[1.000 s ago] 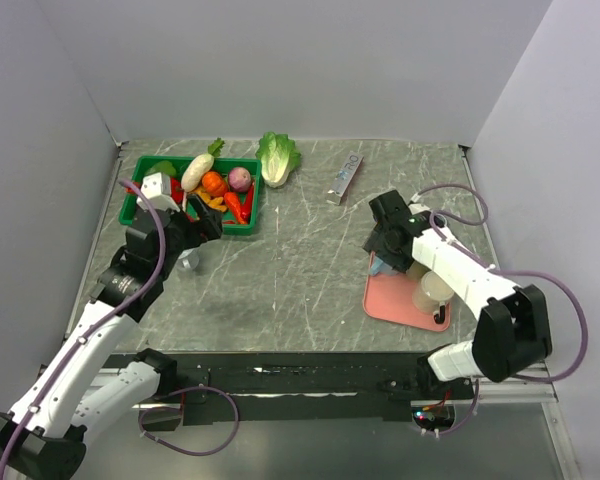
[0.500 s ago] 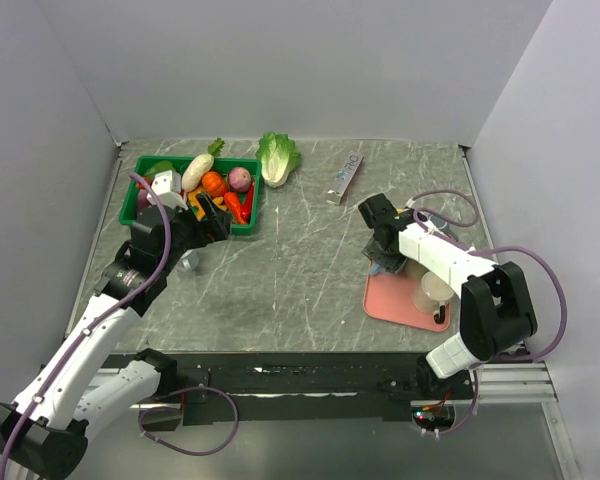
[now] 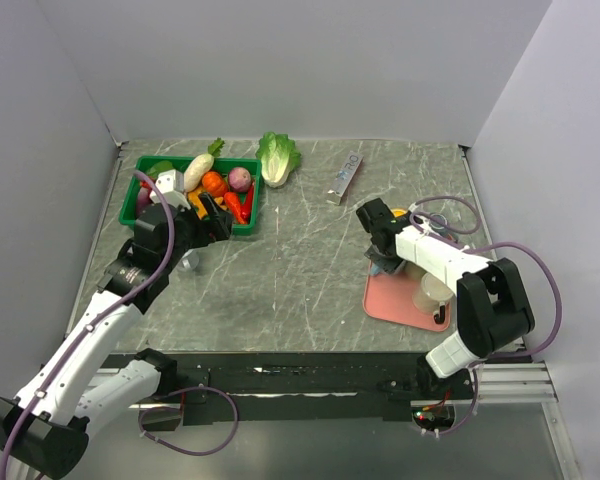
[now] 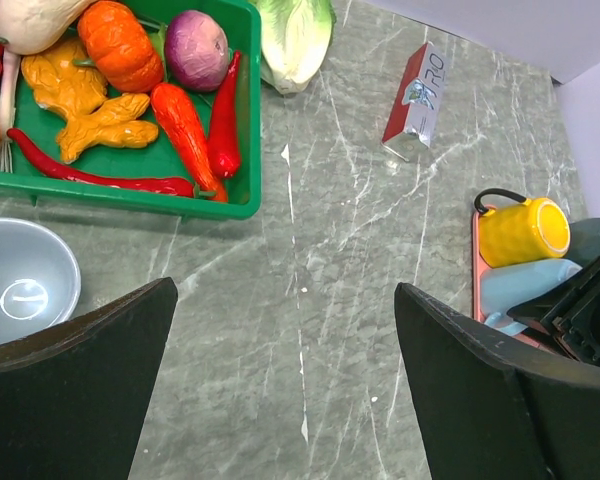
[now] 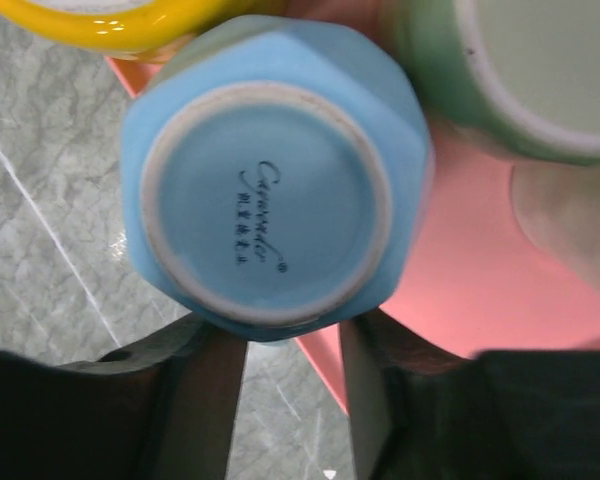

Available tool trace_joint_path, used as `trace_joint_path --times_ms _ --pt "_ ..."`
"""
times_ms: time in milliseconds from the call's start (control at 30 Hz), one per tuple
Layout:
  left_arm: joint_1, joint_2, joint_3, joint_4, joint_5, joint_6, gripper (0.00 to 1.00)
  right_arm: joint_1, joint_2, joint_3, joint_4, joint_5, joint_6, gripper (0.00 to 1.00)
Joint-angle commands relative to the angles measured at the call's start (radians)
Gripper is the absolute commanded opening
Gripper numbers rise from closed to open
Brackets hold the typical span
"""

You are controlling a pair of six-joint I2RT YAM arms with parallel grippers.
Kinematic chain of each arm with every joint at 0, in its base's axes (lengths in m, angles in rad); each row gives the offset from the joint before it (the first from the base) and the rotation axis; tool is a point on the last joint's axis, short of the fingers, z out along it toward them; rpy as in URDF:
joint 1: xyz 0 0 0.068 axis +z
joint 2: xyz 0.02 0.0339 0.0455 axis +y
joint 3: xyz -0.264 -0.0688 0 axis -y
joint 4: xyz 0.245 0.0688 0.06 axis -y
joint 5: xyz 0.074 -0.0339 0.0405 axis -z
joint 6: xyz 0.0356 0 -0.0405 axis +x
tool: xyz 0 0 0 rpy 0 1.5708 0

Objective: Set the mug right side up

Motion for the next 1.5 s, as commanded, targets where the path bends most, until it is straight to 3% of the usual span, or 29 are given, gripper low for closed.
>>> trace_joint_path --times_ms 0,67,167,500,867,1033,1300,1467 --pt "0.000 0.008 0.023 0.046 0.016 0.005 0.96 0.002 0.018 0.009 0.008 0.070 0.030 0.36" --pt "0.000 0.009 0.022 0.048 0.019 0.005 0.96 0.001 0.018 0.007 0.007 0.072 0.030 0.27" --pt "0.001 0.009 0.025 0.048 0.021 0.006 0.96 0.002 0.011 0.004 0.008 0.072 0.020 0.00" --pt "0.001 0.012 0.045 0.037 0.056 -0.015 0.96 0.012 -0.116 -0.033 0.067 -0.028 -0.054 0.00" --pt "0.027 0.009 0.045 0.062 0.146 -0.095 0.96 0.022 -0.481 0.004 0.039 -0.268 -0.097 0.00" --pt "0.033 0.023 0.046 0.176 0.390 -0.108 0.96 0.022 -0.604 0.070 0.146 -0.426 -0.151 0.00" --pt "0.033 0.095 0.066 0.465 0.824 -0.257 0.96 0.022 -0.670 0.148 0.479 -0.672 -0.163 0.00" --pt "0.015 0.135 0.059 0.686 0.936 -0.452 0.96 0.027 -0.654 0.153 0.686 -0.795 -0.100 0.00"
